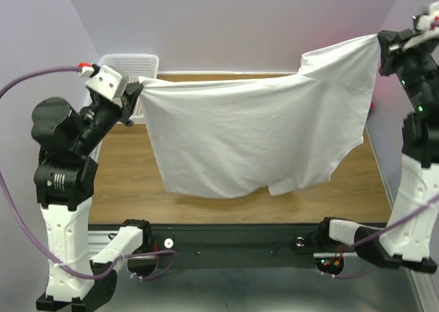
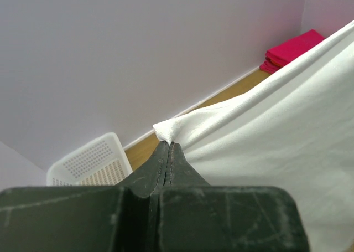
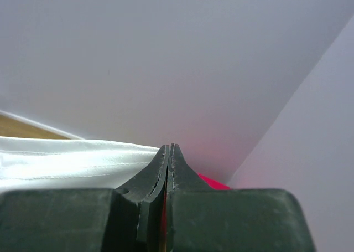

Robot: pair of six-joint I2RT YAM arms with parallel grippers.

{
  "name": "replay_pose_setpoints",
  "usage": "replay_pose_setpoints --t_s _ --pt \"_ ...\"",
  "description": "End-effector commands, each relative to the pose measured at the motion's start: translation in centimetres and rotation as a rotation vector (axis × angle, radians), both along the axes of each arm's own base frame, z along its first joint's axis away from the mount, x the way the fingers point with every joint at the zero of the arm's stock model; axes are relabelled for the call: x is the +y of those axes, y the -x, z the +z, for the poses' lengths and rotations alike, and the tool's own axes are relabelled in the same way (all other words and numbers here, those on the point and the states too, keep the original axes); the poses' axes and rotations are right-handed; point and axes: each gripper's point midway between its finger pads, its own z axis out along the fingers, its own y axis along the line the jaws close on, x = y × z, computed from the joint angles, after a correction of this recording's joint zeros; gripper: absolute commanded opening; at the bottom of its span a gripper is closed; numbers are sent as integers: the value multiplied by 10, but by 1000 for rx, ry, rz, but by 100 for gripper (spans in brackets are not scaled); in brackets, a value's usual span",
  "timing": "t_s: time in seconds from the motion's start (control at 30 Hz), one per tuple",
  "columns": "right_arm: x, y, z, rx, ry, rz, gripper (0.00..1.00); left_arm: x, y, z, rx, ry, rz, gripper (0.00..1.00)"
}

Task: Fold and stack the t-shirts
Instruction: Flatten the tshirt out

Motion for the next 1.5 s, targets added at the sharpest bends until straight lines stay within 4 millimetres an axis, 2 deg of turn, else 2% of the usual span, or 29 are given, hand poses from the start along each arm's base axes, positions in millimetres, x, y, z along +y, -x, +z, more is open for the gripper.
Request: replay_pose_setpoints --t_s 0.0,0.1,0.13,0.23,0.27,0.3,0.37,0.47,0.5,0.57,0.6,0.63,0.7,0.73,0.8,0.83,0.87,0.9,0.93,0.97,1.03,1.1,1.17,1.27,1.3,1.37,1.4,1.43,1.47 --pt "-12 -65 -21 70 9 -7 1 9 -54 -42 205 27 98 0" --pt "-6 -99 -31 102 3 56 1 4 -70 -42 211 59 87 0" --pt "-3 -99 -17 72 -12 70 1 4 -76 -29 161 78 88 0" --pt "-3 -118 -9 62 -46 85 1 0 -100 -20 136 106 82 0" --pt "-4 -122 -6 54 -49 85 0 2 -106 -10 115 118 100 0" --pt "-5 -129 -8 58 -54 86 0 1 -119 -14 131 116 103 0" --pt "-5 -131 -3 41 -58 86 1 -1 -124 0 94 121 93 0" --pt "-5 -127 -2 32 -55 85 1 -4 -127 10 53 117 71 0" --pt "-3 -106 7 3 -52 77 1 -3 -122 11 40 109 73 0" --pt "-4 -105 1 14 -63 72 1 -2 -116 8 37 103 75 0" --pt "-3 -98 3 7 -65 70 1 -2 -112 10 25 103 71 0" --pt "-1 -81 14 -27 -63 69 1 -3 -108 9 23 103 64 0" --pt "0 -69 12 -31 -72 65 0 -3 -91 8 5 100 48 0" --pt "3 -47 22 -65 -66 66 1 -6 -86 1 13 94 30 0" --pt "4 -34 20 -70 -71 58 1 -5 -64 8 -30 87 16 0" --pt "5 -22 22 -85 -68 56 0 -6 -59 2 -22 83 12 0" --pt "7 1 31 -123 -62 51 1 -5 -51 2 -32 82 9 0" --pt "9 16 35 -148 -49 47 0 -4 -33 9 -64 82 3 0" --pt "9 22 30 -145 -44 45 0 -5 -28 3 -59 79 -7 0" --pt "12 50 40 -195 -30 35 1 -4 -10 10 -91 82 -14 0" --pt "11 66 39 -216 -9 15 1 -4 1 4 -80 100 -17 0" --pt "10 93 47 -268 2 -10 0 -2 20 8 -100 108 -19 0" --pt "10 109 56 -309 12 -26 1 2 36 16 -115 117 -2 0" --pt "12 125 76 -363 17 -29 1 7 53 39 -153 132 18 0" --pt "11 117 79 -359 16 -24 0 8 52 38 -130 128 23 0" --pt "13 108 84 -355 28 -11 1 9 58 53 -150 125 26 0" --pt "14 107 88 -361 36 -3 1 9 49 46 -107 119 30 0" --pt "13 87 83 -326 39 7 0 9 48 49 -105 113 31 0" --pt "16 78 78 -306 47 28 1 8 36 42 -70 105 38 0"
